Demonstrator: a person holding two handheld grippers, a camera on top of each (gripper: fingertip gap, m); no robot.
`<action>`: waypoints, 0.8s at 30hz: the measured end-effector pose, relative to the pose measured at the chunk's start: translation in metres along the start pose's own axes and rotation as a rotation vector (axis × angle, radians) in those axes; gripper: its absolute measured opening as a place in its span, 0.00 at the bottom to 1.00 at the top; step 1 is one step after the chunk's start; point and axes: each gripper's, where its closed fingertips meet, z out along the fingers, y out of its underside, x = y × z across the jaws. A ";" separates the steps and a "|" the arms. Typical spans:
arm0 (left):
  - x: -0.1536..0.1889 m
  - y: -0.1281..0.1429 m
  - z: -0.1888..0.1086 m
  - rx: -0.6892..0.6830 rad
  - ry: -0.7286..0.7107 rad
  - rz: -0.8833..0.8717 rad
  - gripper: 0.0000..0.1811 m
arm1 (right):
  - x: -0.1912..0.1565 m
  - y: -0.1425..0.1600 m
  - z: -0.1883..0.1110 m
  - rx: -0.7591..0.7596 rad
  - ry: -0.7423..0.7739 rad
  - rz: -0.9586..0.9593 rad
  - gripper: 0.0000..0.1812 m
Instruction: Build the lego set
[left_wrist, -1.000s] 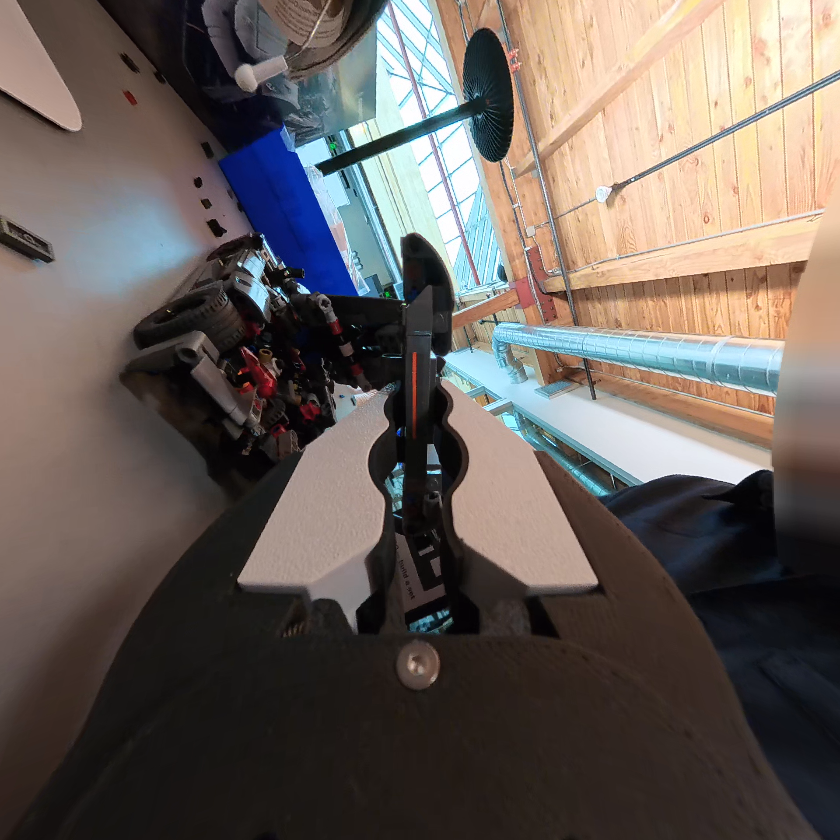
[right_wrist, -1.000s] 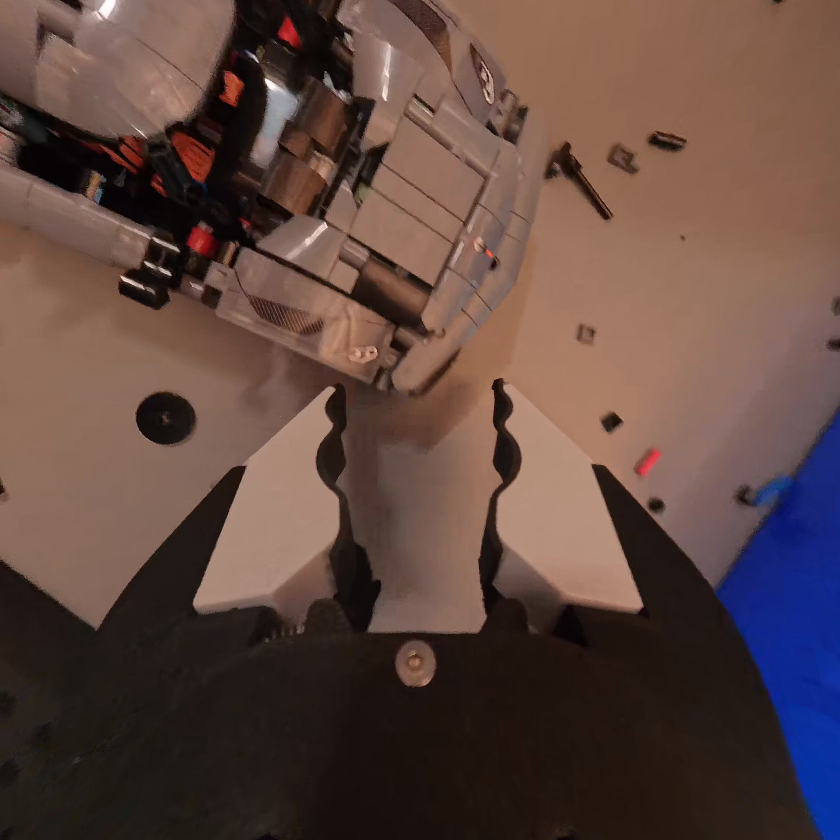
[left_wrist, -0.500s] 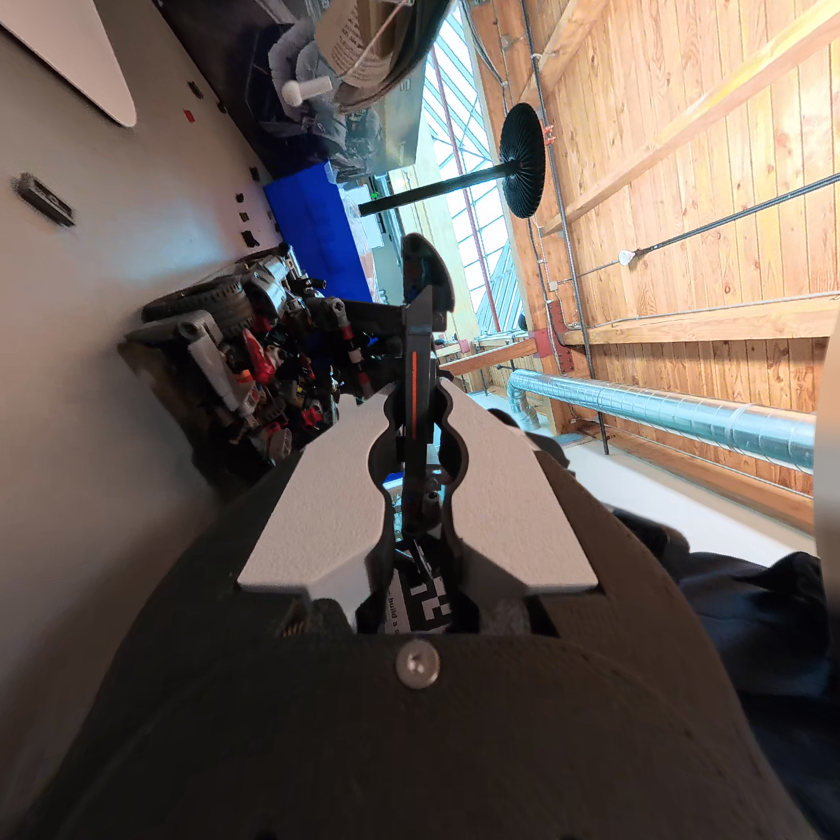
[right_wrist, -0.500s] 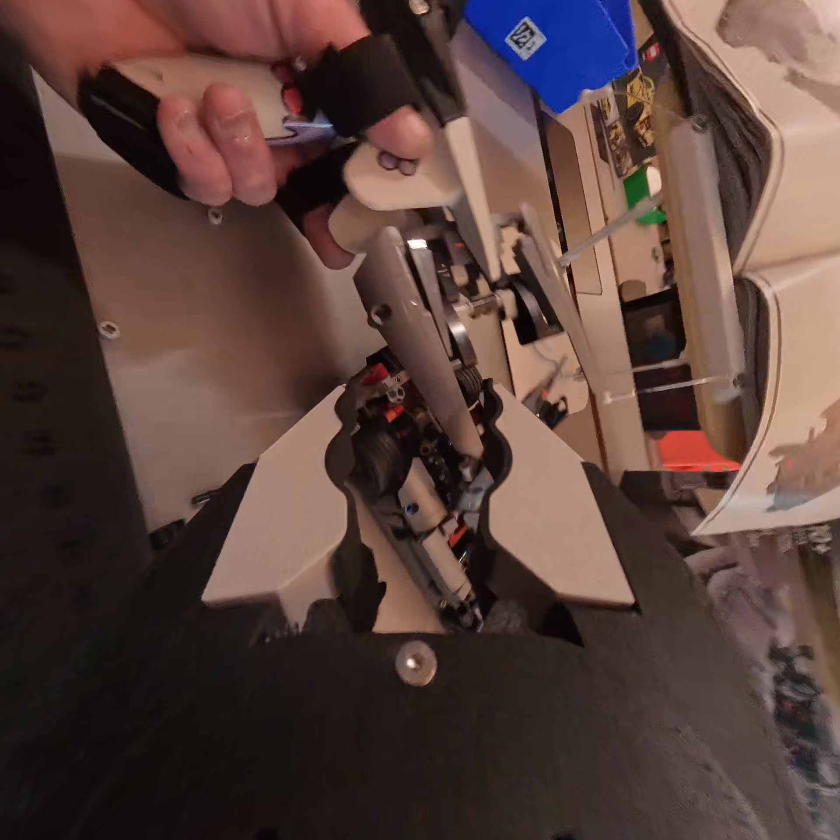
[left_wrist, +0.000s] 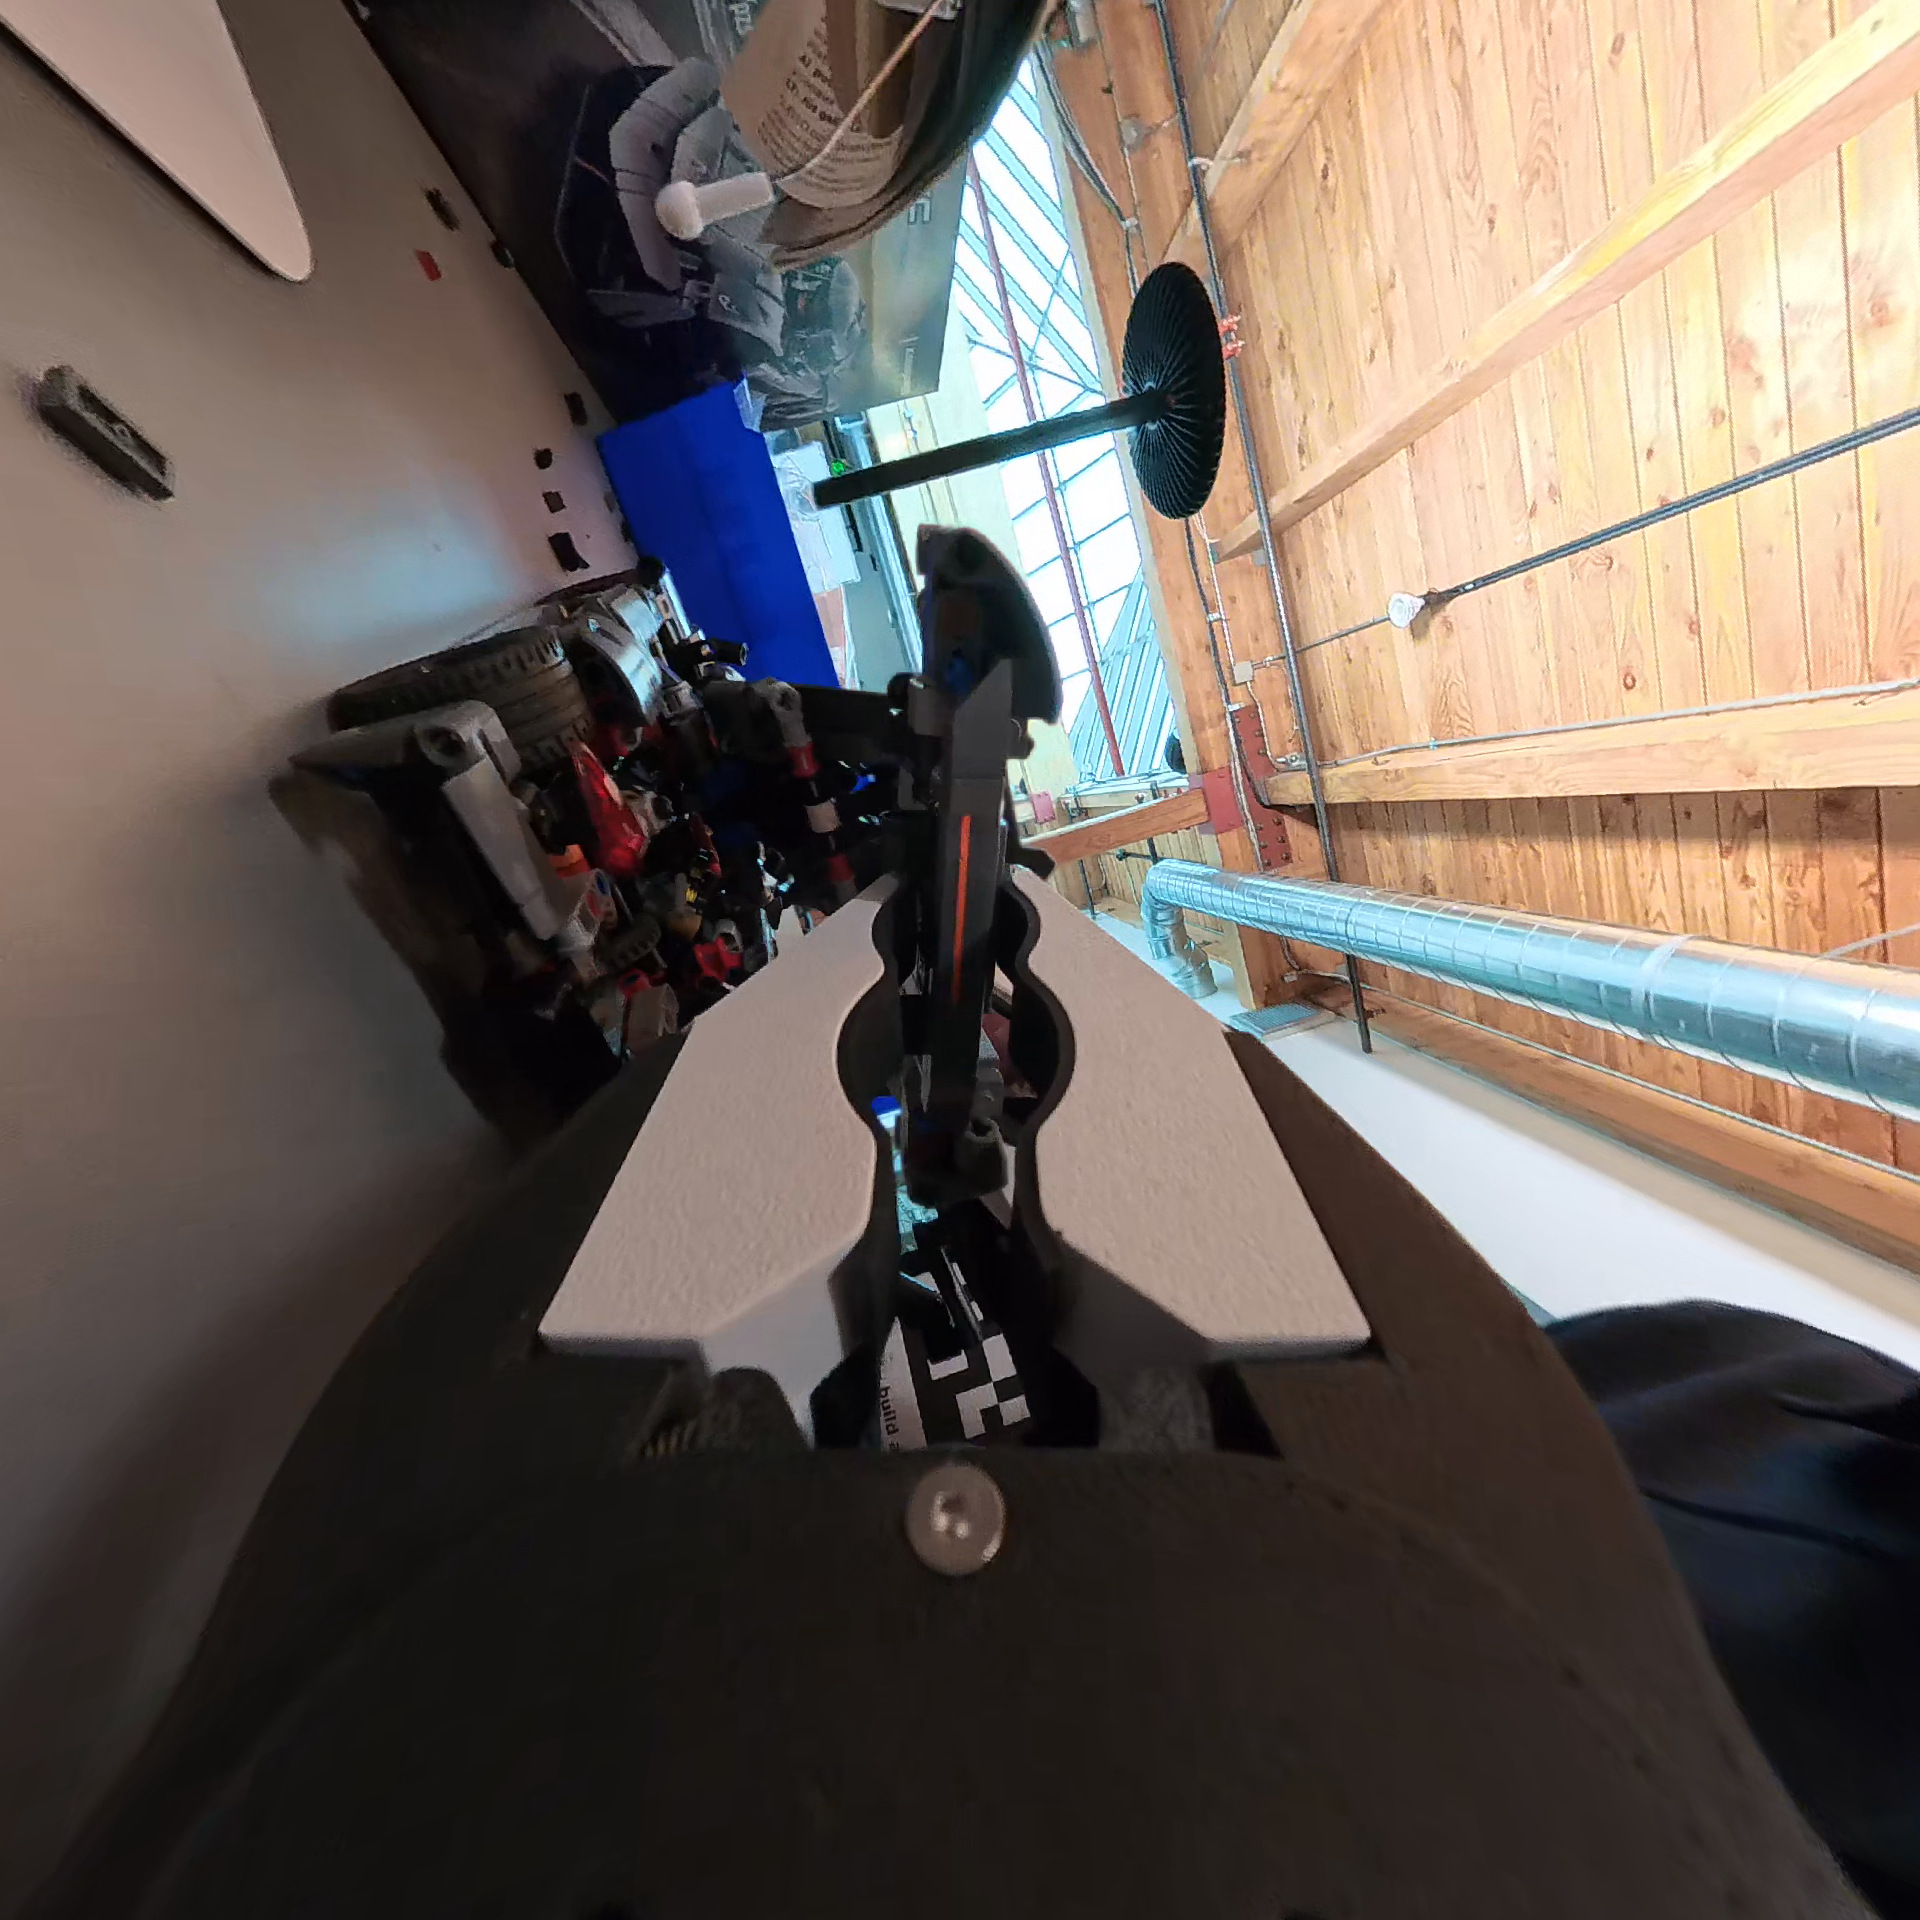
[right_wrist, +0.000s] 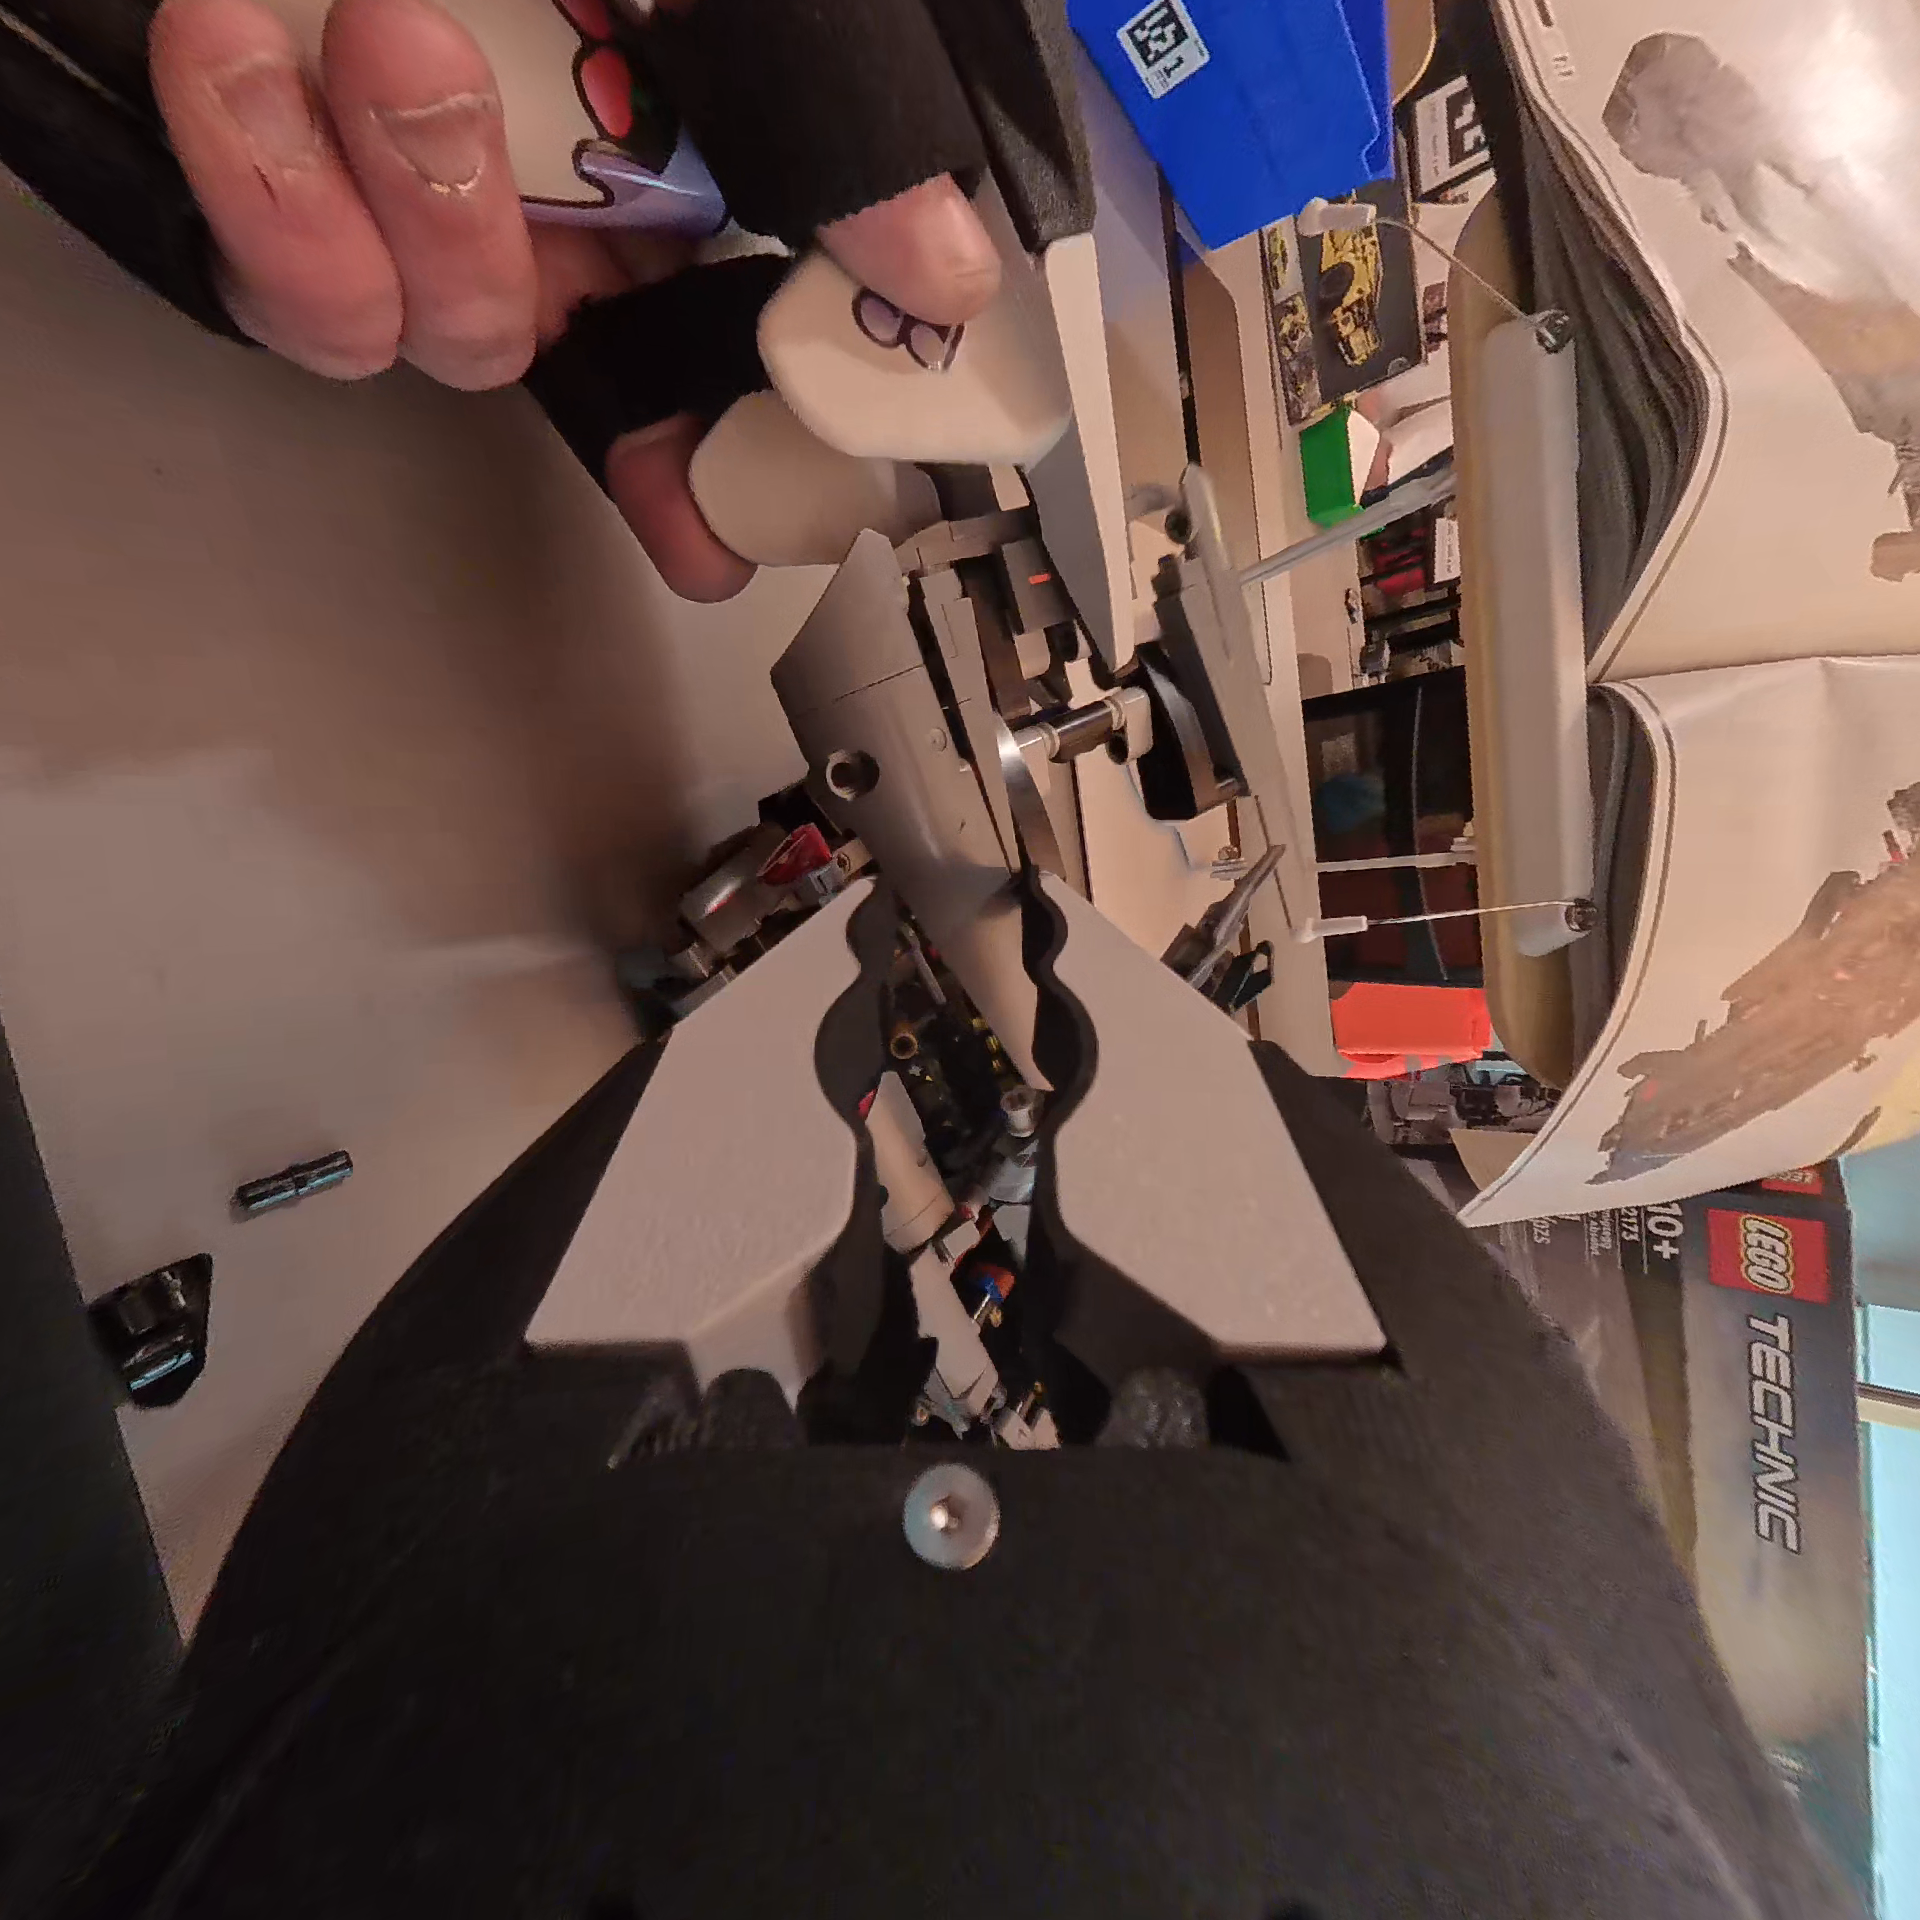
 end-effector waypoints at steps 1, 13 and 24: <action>-0.002 0.000 0.001 -0.002 -0.009 -0.011 0.06 | 0.000 0.000 0.000 0.002 -0.001 0.003 0.12; -0.008 0.004 0.005 -0.027 0.013 -0.093 0.06 | 0.004 0.012 0.002 -0.071 0.099 -0.020 0.13; 0.012 0.004 0.010 -0.026 0.131 -0.111 0.12 | 0.012 0.010 -0.007 -0.045 0.144 -0.011 0.06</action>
